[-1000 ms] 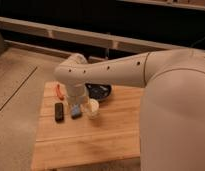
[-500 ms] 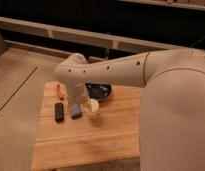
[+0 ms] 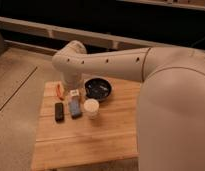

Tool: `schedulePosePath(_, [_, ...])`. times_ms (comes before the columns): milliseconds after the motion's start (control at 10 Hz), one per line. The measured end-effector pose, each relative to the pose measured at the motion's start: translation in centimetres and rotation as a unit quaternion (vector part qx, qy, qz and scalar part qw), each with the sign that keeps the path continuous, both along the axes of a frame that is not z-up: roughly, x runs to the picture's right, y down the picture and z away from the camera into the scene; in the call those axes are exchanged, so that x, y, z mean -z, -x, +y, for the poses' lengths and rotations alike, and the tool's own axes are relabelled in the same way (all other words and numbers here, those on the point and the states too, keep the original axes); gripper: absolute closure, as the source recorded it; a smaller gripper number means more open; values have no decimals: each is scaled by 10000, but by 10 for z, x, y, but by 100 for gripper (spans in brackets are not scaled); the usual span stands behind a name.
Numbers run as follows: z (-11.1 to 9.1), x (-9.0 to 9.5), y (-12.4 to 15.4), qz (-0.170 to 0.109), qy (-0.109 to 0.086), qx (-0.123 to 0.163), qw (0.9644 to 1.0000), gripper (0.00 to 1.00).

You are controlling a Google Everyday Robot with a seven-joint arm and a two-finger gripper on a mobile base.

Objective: Place the pepper on the white sponge

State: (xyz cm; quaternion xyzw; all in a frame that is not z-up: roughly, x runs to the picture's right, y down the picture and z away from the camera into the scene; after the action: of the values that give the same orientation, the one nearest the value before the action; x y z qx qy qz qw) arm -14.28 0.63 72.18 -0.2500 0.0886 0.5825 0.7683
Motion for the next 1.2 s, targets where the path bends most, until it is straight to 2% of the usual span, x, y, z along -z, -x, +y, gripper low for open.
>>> schedulePosePath(200, [-22,-5,3,-247,-228,204,9992,35])
schedulePosePath(600, [-23,-7,2,-243,-271,284,9989,35])
schedulePosePath(900, [-39,-28,-10,-8,-396,644,9971,35])
schedulePosePath(1200, [-58,-47,11,-213,-511,930,9941,35])
